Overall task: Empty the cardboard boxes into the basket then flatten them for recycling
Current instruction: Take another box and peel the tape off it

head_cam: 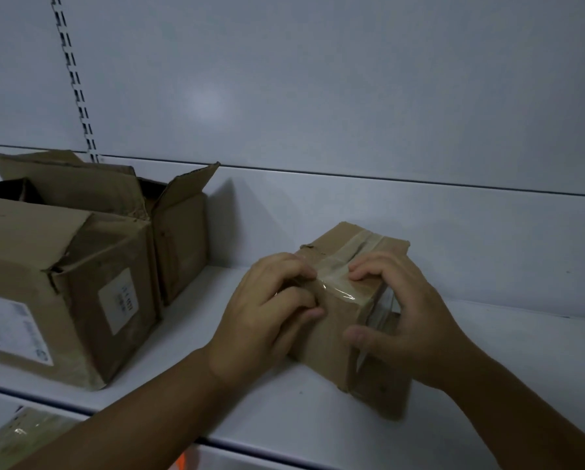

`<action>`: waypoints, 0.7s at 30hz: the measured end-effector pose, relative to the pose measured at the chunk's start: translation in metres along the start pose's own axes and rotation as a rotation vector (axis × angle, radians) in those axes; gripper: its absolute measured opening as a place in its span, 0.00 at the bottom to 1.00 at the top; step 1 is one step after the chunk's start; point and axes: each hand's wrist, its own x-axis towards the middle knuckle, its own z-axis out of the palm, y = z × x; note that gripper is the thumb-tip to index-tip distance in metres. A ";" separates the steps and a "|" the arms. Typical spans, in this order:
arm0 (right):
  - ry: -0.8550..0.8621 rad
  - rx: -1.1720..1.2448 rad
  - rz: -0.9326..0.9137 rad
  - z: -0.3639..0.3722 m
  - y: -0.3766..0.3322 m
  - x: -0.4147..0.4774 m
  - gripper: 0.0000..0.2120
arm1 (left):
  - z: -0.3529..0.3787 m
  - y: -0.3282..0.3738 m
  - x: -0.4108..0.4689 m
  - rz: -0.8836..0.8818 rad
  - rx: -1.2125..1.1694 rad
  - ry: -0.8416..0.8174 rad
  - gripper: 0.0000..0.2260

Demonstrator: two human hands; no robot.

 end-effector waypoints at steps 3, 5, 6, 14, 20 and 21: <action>0.043 -0.199 -0.062 0.008 -0.005 0.002 0.25 | -0.014 0.002 0.007 -0.028 -0.078 -0.045 0.05; 0.041 -0.232 -0.072 0.010 -0.007 0.002 0.22 | -0.031 0.004 0.020 -0.068 -0.075 -0.120 0.05; 0.034 -0.230 -0.070 0.010 -0.007 0.002 0.22 | -0.039 0.004 0.028 -0.072 -0.031 -0.169 0.05; -0.055 -0.223 -0.053 0.005 -0.002 0.001 0.31 | -0.014 0.014 0.056 -0.505 -0.372 -0.108 0.03; -0.010 -0.247 -0.108 0.003 0.007 0.001 0.32 | -0.033 0.015 0.057 -0.451 -0.526 -0.384 0.17; -0.017 -0.239 -0.101 0.003 0.006 0.002 0.32 | -0.037 0.013 0.055 -0.353 -0.445 -0.469 0.20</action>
